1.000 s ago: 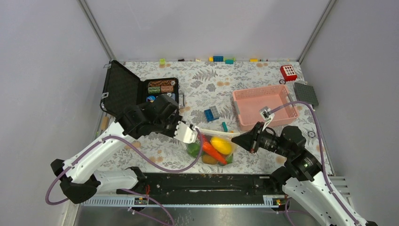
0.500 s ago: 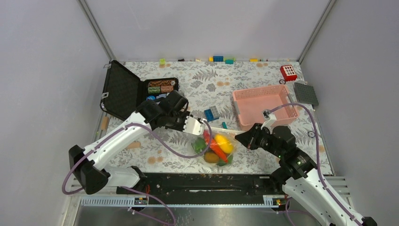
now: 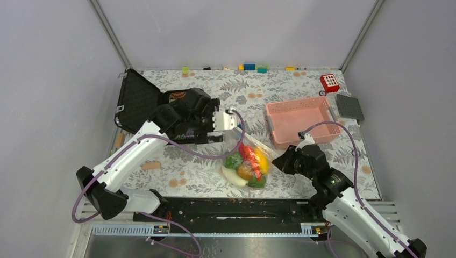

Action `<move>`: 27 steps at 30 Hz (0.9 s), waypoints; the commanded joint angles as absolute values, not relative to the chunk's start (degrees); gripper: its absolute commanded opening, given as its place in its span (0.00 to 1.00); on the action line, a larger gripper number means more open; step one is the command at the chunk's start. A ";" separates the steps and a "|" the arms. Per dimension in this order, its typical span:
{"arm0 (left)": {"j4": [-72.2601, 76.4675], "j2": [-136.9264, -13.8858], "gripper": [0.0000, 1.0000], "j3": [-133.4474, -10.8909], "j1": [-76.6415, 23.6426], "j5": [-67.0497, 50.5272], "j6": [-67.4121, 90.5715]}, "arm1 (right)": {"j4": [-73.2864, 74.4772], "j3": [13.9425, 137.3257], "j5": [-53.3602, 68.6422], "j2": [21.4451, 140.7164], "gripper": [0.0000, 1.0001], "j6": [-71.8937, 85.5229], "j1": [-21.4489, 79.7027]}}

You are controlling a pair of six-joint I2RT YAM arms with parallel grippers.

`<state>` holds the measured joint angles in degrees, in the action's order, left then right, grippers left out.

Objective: Place the food in the zip-top bag and seal the zipper
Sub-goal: Zip the zipper food storage bag at the center of the board, then place the zipper food storage bag at the center of the board.

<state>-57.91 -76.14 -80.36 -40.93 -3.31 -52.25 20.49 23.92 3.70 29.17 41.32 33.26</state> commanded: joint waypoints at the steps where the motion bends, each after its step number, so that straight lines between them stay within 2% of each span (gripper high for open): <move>1: -37.07 -72.80 0.99 -83.66 -40.99 -4.61 -33.92 | 17.87 20.51 6.05 32.96 0.13 46.24 33.18; 5: -24.71 -73.87 0.99 -86.19 -40.71 2.44 -19.42 | 6.47 17.38 12.05 38.77 0.13 49.63 34.03; 8: -16.29 -74.96 0.99 -87.38 -39.46 9.66 -11.37 | 5.44 18.71 10.77 42.66 0.13 49.41 36.48; 11: -11.63 -76.33 0.99 -90.16 -35.69 8.05 0.58 | 5.27 19.72 9.65 45.40 0.17 49.45 38.25; 14: -9.85 -78.61 0.99 -93.93 -34.23 8.60 7.51 | 9.38 20.97 6.25 44.37 0.32 48.54 38.31; 16: -8.61 -79.23 0.99 -94.93 -33.78 7.87 10.59 | 13.40 21.84 1.84 41.40 0.46 47.80 38.32; 18: -4.91 -78.85 0.99 -93.00 -33.73 9.02 12.89 | 18.18 23.22 -3.73 36.81 0.69 45.95 38.28; 21: -2.63 -77.74 0.99 -89.58 -33.24 13.41 17.03 | 25.37 26.19 -11.47 30.98 0.98 44.12 38.30; 24: -5.43 -75.71 0.99 -86.01 -32.01 14.43 21.19 | 31.82 29.45 -18.52 25.49 1.00 43.89 38.30; 27: -7.86 -71.93 0.99 -79.17 -31.90 17.98 23.15 | 39.35 33.18 -30.51 21.81 1.00 42.38 38.27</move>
